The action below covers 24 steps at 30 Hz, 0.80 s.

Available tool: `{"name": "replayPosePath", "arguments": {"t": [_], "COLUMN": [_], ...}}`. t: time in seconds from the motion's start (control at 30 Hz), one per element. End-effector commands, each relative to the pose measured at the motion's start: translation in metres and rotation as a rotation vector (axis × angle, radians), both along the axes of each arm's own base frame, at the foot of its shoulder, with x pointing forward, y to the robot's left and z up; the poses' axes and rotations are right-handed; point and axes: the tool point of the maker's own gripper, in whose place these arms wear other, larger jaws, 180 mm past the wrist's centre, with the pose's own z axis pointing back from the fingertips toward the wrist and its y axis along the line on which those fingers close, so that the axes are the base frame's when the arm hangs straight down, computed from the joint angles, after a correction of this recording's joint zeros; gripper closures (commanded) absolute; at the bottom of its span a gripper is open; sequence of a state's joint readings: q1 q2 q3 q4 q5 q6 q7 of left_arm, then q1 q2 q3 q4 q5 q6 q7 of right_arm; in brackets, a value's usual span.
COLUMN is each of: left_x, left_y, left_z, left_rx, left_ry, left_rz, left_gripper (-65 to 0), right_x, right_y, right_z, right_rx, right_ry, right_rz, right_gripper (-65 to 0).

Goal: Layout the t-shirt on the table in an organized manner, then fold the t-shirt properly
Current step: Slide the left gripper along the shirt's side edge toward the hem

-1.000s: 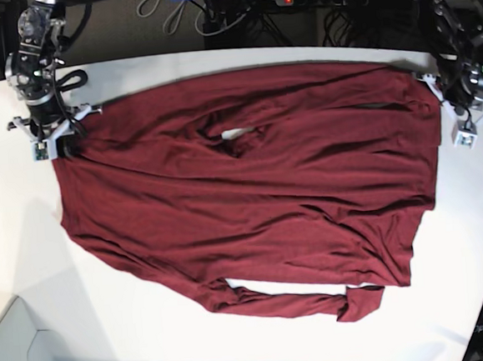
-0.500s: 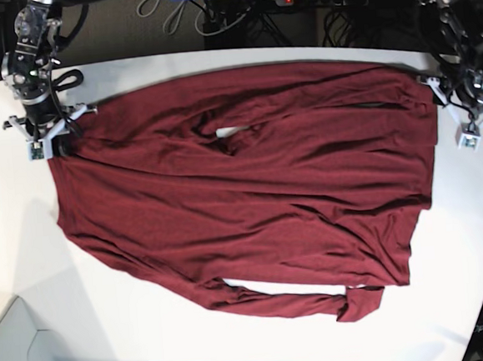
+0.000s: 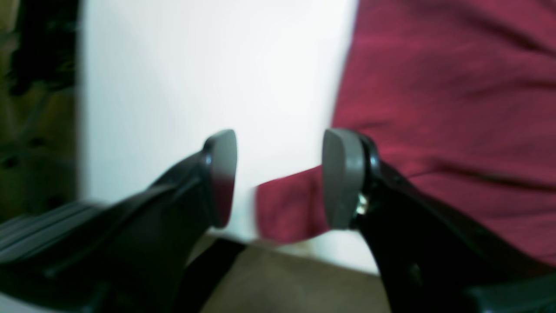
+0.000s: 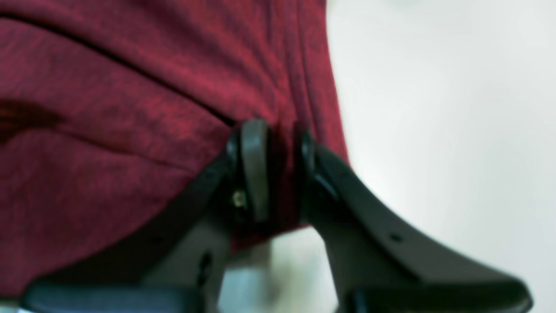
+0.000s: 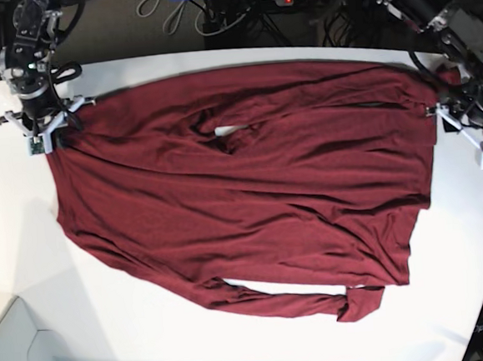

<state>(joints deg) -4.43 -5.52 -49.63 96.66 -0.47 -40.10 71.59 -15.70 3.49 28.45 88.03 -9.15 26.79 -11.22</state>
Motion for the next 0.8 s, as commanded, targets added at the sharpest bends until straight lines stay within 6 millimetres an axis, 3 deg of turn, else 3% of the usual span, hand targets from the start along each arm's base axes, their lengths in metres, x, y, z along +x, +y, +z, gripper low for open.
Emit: {"name": "replayPosePath", "arguments": {"t": [0.0,0.2,0.33,0.57,0.77], "left_x": [0.015,0.041,0.045,0.04,0.038], "left_y": [-0.001,-0.047,-0.063,-0.06,-0.055], "left_z": [0.013,-0.003,-0.035,-0.075,-0.082], "left_rx": [0.002,-0.075,-0.16,-0.211,-0.181], "left_ry": [-0.055,-0.079,-0.062,-0.016,-0.007], "left_rz": [-0.004,-0.097,-0.123,-0.117,-0.119], "left_gripper": [-30.8,-30.7,-30.6,-30.6,-30.6], "right_x": [0.012,0.019,0.021,0.026,0.029], "right_y": [-0.001,0.007,0.009,0.012,0.024], "right_z": [0.02,0.045,0.051,0.066,0.072], "right_rx": [-0.014,-0.03,-0.034,-0.047,-0.029], "right_ry": [-0.074,-0.139,-0.157,-0.193,-0.219], "right_rz": [0.001,0.01,0.012,0.019,0.024], "right_gripper": [-11.5,-11.5,-11.5,-11.5,-11.5]}}
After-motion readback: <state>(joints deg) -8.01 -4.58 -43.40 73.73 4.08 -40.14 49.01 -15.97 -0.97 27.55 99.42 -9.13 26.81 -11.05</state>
